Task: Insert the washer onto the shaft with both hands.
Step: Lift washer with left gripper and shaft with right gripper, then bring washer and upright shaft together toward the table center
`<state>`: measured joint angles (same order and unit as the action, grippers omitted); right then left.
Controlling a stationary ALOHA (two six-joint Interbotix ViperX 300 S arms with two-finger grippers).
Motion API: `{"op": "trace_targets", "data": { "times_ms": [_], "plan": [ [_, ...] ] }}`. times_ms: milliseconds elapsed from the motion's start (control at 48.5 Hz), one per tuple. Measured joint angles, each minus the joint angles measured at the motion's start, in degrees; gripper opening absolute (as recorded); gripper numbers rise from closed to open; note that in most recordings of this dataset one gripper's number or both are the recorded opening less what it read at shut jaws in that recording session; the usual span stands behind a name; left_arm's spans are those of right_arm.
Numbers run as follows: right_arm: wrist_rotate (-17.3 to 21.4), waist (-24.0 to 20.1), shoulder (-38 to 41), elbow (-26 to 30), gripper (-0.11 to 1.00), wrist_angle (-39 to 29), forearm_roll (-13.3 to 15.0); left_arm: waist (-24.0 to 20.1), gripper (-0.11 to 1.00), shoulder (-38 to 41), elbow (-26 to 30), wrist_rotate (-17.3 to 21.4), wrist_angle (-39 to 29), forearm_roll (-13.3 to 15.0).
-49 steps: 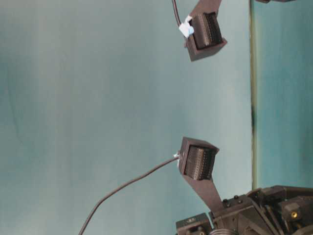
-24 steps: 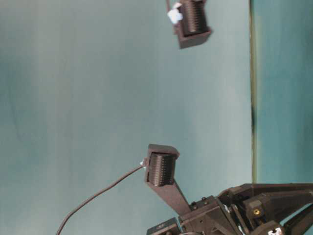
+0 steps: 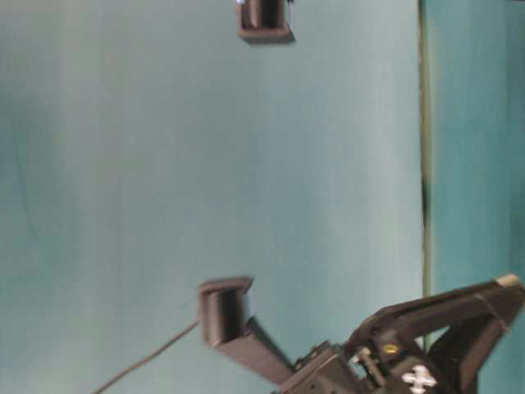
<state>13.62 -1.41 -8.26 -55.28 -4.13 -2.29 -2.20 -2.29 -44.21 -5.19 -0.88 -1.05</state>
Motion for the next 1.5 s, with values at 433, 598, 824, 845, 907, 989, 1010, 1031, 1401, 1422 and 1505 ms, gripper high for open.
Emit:
{"op": "trace_targets", "data": {
  "times_ms": [433, 598, 824, 845, 907, 989, 1010, 1031, 1401, 1422, 1505],
  "plan": [
    [0.2, -0.2, 0.7, -1.3, 0.01, 9.1, 0.0, 0.0, 0.33, -1.3, -2.5, -6.4, 12.5, 0.0],
    [0.2, -0.2, 3.2, -1.6, 0.01, 13.5, 0.0, 0.1, 0.33, -1.3, -2.4, -6.7, 14.4, -0.1],
    [0.1, -0.2, 5.6, -1.5, 0.01, 17.9, -0.1, 0.7, 0.33, -1.1, -2.4, -6.8, 16.0, -0.1],
    [0.1, -0.2, 5.8, -1.6, 0.01, 18.1, 0.0, 0.9, 0.33, -1.1, -2.4, -6.8, 16.1, 0.0],
    [0.2, -0.2, 6.1, -1.6, 0.01, 18.5, 0.0, 1.1, 0.33, -0.7, -2.2, -7.1, 16.5, 0.0],
    [0.1, -0.2, 6.4, -1.5, 0.01, 19.1, 0.0, 1.3, 0.33, 0.1, -1.8, -8.3, 17.2, 0.0],
    [0.1, -0.2, 6.4, -1.5, 0.01, 19.2, 0.0, 1.4, 0.33, 0.3, -1.8, -8.5, 17.5, 0.0],
    [0.2, -0.2, 6.5, -1.5, 0.01, 19.3, -0.1, 1.4, 0.33, 0.4, -1.8, -9.1, 17.7, -0.1],
    [0.2, -0.5, 7.1, -1.5, 0.01, 22.6, 0.0, 2.5, 0.33, 3.1, -0.5, -11.7, 21.2, 0.0],
    [0.2, -0.5, 7.1, -1.5, 0.01, 22.6, 0.0, 2.5, 0.33, 3.2, -0.4, -11.6, 21.2, 0.0],
    [0.2, -0.9, 7.0, -1.5, 0.01, 22.8, 0.0, 2.8, 0.33, 3.5, -0.1, -11.6, 21.3, -0.1]
  ]
}}
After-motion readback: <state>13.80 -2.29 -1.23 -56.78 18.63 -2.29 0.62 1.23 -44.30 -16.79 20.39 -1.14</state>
